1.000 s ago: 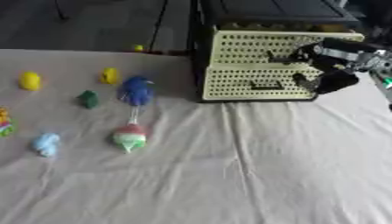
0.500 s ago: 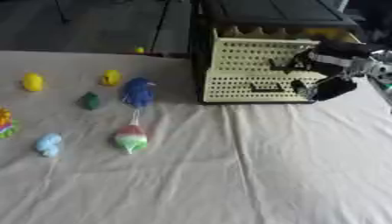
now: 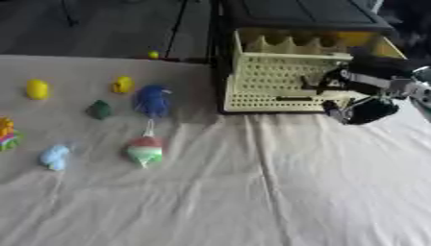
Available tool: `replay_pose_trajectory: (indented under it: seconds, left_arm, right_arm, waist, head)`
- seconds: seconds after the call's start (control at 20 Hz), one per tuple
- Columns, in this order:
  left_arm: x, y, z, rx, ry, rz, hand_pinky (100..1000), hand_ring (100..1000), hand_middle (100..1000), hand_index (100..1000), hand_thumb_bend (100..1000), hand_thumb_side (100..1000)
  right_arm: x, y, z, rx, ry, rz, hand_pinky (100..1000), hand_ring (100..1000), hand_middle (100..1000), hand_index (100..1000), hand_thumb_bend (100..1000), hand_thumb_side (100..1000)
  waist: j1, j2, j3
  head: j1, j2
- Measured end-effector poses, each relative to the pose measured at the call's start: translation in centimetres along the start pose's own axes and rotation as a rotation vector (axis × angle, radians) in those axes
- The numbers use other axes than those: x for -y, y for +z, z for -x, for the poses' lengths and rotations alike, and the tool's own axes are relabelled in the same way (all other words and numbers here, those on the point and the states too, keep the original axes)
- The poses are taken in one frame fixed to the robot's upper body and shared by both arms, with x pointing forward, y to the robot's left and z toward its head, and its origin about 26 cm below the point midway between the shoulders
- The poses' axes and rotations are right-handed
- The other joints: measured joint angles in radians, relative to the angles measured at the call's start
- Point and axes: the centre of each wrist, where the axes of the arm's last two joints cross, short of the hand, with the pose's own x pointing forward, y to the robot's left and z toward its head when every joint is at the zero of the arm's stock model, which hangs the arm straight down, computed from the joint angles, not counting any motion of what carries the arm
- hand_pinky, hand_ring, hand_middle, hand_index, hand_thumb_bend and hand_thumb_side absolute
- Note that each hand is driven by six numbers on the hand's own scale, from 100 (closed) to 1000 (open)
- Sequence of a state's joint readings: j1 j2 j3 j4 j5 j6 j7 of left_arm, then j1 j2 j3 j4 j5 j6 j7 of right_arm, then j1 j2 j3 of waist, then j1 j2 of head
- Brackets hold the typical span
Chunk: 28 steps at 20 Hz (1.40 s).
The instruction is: Pick up objects from table and place into drawer.
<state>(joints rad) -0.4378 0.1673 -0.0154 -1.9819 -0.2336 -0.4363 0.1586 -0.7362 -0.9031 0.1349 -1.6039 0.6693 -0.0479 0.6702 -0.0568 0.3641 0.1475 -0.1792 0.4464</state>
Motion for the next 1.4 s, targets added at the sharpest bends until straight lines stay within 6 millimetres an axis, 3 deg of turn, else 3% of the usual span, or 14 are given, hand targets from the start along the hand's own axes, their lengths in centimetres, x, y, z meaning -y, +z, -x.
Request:
replay_pose_trajectory:
  seconds: [0.95,1.35,1.4]
  left_arm:
    - [0.0,-0.1,0.0,-0.001,-0.001,-0.005,694,759,780,966,201,926]
    - [0.0,-0.1,0.0,-0.001,0.000,-0.005,695,760,780,966,196,932]
    - [0.0,-0.1,0.0,-0.002,0.000,-0.005,695,760,780,967,196,933]
  right_arm:
    - [0.0,3.6,-3.7,0.137,-0.035,0.025,100,112,100,729,100,283]
    - [-0.3,3.8,-4.0,0.139,-0.063,0.046,100,108,100,895,100,317]
    - [-0.4,3.9,-4.0,0.138,-0.071,0.053,100,108,100,947,100,323]
  waist:
    - [0.012,-0.002,-0.020]
    - [0.014,-0.004,-0.024]
    - [0.014,-0.004,-0.024]
  head:
    - [0.021,0.004]
    - [0.024,0.008]
    - [0.024,0.009]
